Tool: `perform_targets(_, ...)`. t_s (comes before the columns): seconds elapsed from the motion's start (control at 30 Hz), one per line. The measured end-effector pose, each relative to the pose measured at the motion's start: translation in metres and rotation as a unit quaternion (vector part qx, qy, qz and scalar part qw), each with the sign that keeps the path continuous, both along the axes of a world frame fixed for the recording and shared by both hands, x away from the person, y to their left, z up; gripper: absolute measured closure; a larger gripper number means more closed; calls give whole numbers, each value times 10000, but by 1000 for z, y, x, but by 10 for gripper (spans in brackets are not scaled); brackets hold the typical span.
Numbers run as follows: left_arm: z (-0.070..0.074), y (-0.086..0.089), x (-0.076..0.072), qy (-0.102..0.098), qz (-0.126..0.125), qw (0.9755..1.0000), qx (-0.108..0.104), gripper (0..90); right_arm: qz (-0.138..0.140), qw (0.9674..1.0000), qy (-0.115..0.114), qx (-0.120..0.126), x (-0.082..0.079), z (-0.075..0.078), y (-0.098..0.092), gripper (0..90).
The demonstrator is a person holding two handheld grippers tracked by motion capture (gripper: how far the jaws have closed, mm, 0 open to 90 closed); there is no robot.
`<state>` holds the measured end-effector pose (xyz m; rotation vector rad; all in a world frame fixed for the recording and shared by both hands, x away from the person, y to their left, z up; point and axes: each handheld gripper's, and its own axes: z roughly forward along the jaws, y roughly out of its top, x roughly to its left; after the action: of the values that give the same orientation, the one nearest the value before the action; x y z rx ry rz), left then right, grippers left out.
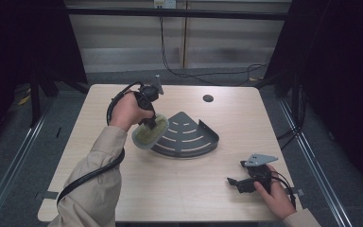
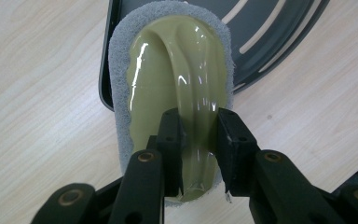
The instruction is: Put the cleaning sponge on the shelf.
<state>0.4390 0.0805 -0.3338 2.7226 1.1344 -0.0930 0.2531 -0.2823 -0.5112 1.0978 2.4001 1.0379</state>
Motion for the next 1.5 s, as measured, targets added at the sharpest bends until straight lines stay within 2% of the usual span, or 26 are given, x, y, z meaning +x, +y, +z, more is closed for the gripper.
perform_targets(0.37,-5,-7,10,18,-27,10000,-7,723,3,10000,-2,2,0,0,0,111)
perform_targets(0.5,-6,-9,14,-23,1,10000,-48,723,3,10000,0,1,0,0,0,111)
perform_targets(1.07,-13,-15,31,-118,-107,9999,27,723,7,10000,-2,4,0,0,0,111)
perform_targets(1.13,-14,-17,31,-97,-25,9999,-7,723,8,10000,-2,3,0,0,0,111)
perform_targets(1.17,-15,-17,33,-142,-103,9998,23,723,7,10000,-2,4,0,0,0,111)
perform_targets(1.3,-18,-20,35,-136,-58,9999,-17,723,0,10000,-3,-7,0,0,0,111)
perform_targets(1.43,-21,-24,38,-144,-69,9999,29,723,7,10000,-2,3,0,0,0,111)
perform_targets(1.5,-23,-27,40,-140,-134,9998,39,723,8,10000,-3,1,0,0,0,111)
